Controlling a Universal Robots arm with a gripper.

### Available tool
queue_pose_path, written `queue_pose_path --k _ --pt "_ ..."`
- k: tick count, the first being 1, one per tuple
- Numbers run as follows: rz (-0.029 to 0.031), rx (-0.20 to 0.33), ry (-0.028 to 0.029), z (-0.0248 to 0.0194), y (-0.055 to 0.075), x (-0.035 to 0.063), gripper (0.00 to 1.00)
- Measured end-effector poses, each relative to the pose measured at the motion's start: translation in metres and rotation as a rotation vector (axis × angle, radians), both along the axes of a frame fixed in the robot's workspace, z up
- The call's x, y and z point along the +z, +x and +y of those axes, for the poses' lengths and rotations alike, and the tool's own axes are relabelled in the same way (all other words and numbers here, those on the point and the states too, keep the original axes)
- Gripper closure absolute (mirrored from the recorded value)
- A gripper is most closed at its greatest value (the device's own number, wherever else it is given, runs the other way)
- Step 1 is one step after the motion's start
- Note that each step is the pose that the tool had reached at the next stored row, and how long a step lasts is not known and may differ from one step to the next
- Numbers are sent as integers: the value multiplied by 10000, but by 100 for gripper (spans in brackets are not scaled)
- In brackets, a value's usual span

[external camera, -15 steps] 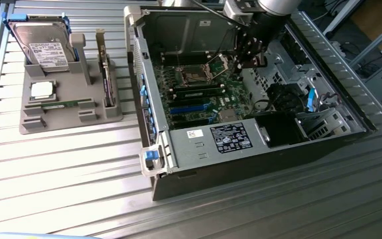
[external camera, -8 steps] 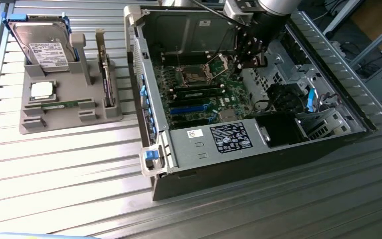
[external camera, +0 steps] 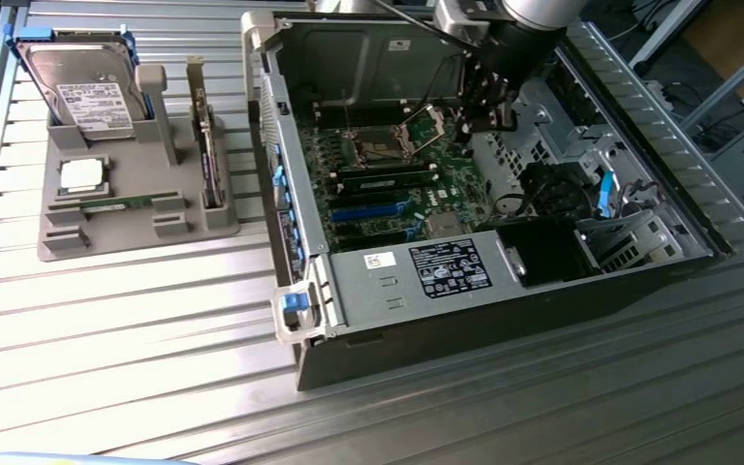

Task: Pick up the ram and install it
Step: 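Press down the ram until it locks into place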

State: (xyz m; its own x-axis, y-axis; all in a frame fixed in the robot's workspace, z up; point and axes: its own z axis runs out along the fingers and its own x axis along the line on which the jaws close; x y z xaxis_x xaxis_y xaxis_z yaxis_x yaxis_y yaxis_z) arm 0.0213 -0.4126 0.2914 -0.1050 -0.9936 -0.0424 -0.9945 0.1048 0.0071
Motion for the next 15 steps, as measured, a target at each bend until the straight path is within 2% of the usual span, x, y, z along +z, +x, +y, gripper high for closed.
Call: queue_pose_path --k 10,15 --pt "1 -3465 -3 0 0 0 90" --pt "0 -4237 -2 0 0 -1 90"
